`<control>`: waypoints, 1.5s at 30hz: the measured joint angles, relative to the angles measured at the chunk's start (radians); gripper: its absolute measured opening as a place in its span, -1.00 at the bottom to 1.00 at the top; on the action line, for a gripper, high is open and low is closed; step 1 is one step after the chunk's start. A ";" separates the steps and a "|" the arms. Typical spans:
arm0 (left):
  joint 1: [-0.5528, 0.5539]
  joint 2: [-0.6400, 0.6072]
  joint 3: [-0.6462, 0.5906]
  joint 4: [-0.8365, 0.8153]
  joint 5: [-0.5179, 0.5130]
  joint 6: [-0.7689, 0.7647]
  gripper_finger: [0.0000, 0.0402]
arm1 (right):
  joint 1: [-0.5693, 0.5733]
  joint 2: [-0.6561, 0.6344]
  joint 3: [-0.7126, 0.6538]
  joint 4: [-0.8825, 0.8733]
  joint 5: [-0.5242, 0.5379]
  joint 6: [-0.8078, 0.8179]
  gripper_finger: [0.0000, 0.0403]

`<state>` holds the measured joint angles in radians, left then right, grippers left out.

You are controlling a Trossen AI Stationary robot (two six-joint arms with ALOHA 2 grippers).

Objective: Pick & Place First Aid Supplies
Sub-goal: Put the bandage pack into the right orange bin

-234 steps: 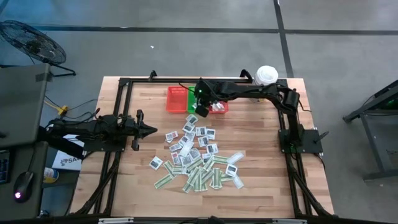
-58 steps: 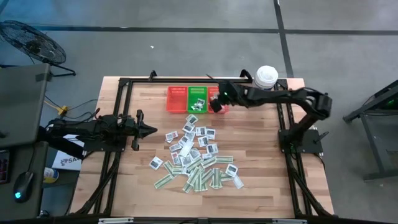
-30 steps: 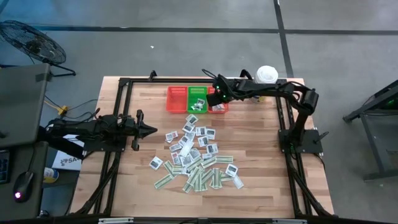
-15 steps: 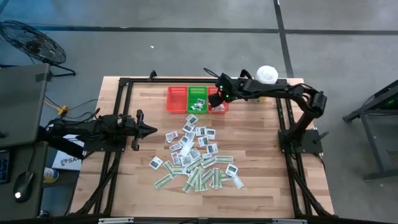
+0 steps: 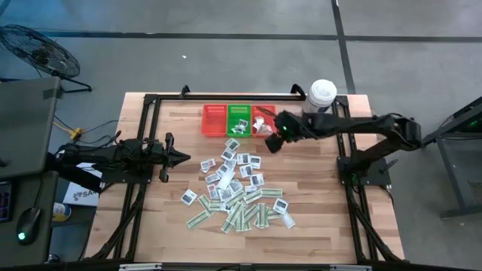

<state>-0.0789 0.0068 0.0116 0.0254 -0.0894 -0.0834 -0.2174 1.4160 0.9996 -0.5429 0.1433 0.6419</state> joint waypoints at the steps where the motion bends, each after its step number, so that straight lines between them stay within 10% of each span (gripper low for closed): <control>1: 0.000 0.000 0.000 0.000 0.000 0.000 -0.99 | 0.021 -0.018 -0.022 0.005 0.001 0.015 0.22; 23: 0.000 0.000 0.000 0.000 0.000 0.000 -0.99 | 0.464 -0.107 -0.308 0.147 0.020 0.630 0.22; 45: 0.000 0.000 0.000 0.000 0.000 0.000 -0.99 | 0.519 0.354 0.084 -0.022 -0.063 0.937 0.22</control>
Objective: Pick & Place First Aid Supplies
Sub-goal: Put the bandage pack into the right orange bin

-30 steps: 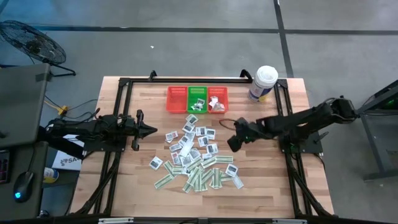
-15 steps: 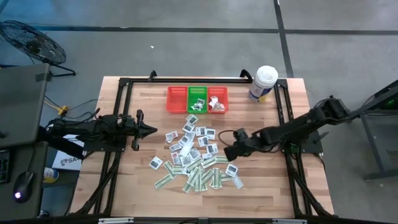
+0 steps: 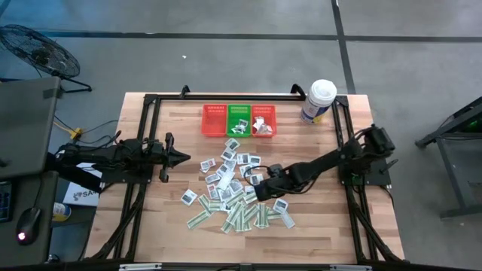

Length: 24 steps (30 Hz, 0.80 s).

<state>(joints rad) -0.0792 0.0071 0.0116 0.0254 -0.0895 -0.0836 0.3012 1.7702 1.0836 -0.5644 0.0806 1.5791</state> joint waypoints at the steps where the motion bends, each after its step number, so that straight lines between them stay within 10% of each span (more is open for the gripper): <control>1: 0.000 0.000 0.000 0.000 0.000 0.000 -0.99 | 0.000 0.010 0.021 -0.034 -0.001 0.010 0.22; 24: 0.000 0.000 0.000 0.000 0.000 0.000 -0.99 | -0.013 0.192 0.181 -0.231 -0.043 0.131 0.22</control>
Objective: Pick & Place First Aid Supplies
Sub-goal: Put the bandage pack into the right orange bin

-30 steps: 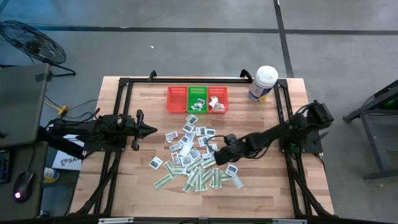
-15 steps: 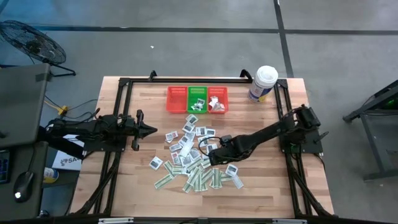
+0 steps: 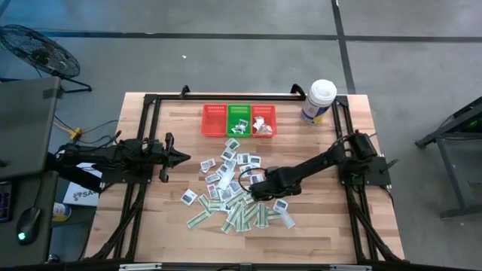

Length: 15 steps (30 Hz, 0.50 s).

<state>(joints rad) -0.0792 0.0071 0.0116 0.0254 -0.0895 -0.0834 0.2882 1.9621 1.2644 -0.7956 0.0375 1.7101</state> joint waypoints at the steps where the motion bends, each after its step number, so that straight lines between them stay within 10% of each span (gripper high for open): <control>1: 0.000 0.000 0.000 0.000 0.000 0.000 -0.99 | 0.000 0.008 0.002 0.001 -0.005 0.000 0.22; 15: 0.000 0.000 0.000 0.000 0.000 0.000 -0.99 | 0.000 0.057 0.003 0.001 -0.062 -0.047 -0.26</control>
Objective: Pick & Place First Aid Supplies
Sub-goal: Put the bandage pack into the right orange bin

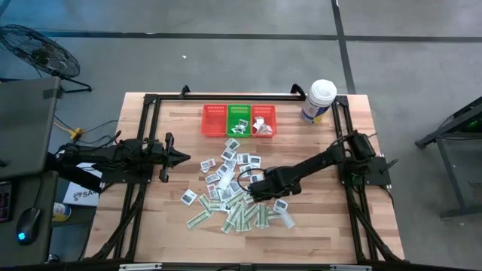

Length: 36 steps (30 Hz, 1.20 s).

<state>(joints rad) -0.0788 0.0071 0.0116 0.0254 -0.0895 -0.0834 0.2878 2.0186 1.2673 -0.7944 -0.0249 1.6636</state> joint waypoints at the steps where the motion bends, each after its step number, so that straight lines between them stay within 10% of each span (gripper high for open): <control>1: 0.000 0.000 0.000 0.000 0.000 0.000 -0.99 | 0.000 0.000 0.000 0.000 -0.003 -0.005 -0.30; 16: 0.000 0.000 0.000 0.000 0.000 0.000 -0.99 | -0.001 -0.068 -0.013 -0.080 0.060 -0.100 -0.95; 28: 0.000 0.000 0.000 0.000 0.000 0.000 -0.99 | -0.063 -0.195 -0.010 -0.130 0.193 -0.233 -0.98; 36: 0.000 0.000 0.000 0.000 0.000 0.000 -0.99 | -0.256 -0.356 -0.008 -0.111 0.365 -0.627 -0.99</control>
<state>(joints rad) -0.0791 0.0070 0.0116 0.0254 -0.0895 -0.0837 0.0321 1.6627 1.2591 -0.9052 0.3396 1.0362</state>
